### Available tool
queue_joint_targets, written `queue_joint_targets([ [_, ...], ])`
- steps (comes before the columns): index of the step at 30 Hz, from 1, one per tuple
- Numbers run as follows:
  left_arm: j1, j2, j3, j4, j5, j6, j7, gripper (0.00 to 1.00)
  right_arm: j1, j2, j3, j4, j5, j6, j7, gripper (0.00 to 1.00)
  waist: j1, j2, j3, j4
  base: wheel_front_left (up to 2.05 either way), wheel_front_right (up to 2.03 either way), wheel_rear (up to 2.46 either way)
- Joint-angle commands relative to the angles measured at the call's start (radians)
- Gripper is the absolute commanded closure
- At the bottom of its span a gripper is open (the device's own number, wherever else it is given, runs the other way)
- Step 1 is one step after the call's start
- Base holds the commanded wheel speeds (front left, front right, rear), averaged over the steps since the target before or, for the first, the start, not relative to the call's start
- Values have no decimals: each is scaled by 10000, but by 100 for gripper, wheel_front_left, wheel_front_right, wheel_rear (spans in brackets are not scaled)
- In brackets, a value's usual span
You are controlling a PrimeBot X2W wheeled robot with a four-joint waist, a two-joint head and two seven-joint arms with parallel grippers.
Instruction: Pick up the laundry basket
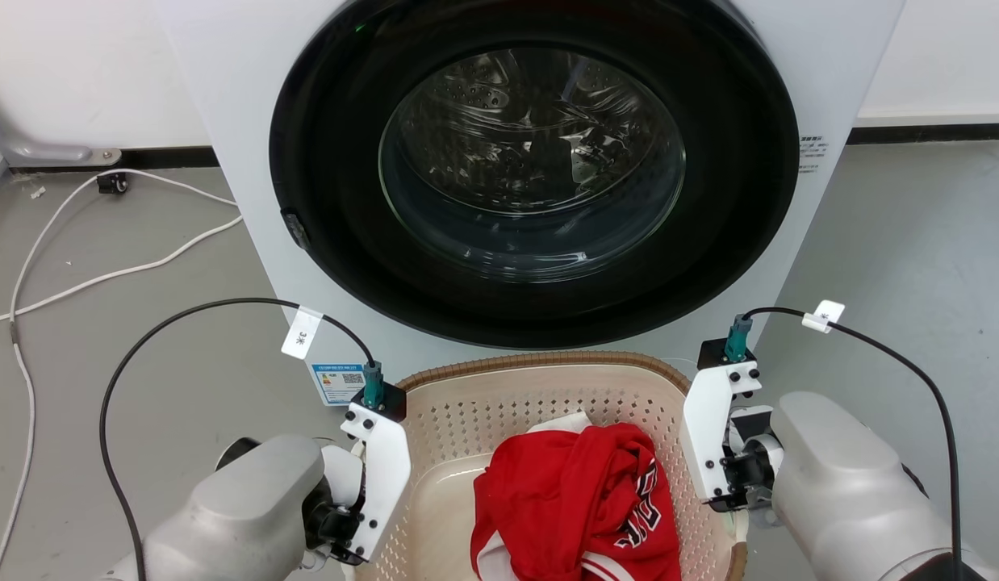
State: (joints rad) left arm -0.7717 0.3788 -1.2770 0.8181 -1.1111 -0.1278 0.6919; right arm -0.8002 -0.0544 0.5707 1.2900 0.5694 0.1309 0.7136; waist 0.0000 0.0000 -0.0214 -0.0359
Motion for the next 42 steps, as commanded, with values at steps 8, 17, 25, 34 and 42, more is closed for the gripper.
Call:
queue_joint_targets([
  [8,-120,58,-72,65,121,-39,59,100,144,-105,-160,-28,-256,-3,12,100,0,0,-37,-19,0,0,0],
  [17,-33,116,-67,-142,176,-37,259,100,110,-46,-353,-25,-384,-1,382,100,0,0,-40,-31,0,0,0],
  [25,-85,150,-66,-220,99,-39,376,100,64,-28,-514,-24,-490,-1,518,100,0,0,-29,-25,0,0,0],
  [34,-109,206,-67,-288,48,-38,561,100,89,-19,-751,-24,-597,-1,619,100,0,0,-16,-32,0,0,0],
  [42,-133,241,-67,-374,28,-39,623,100,128,-7,-850,-24,-666,-1,732,100,0,0,-15,-27,0,0,0],
])
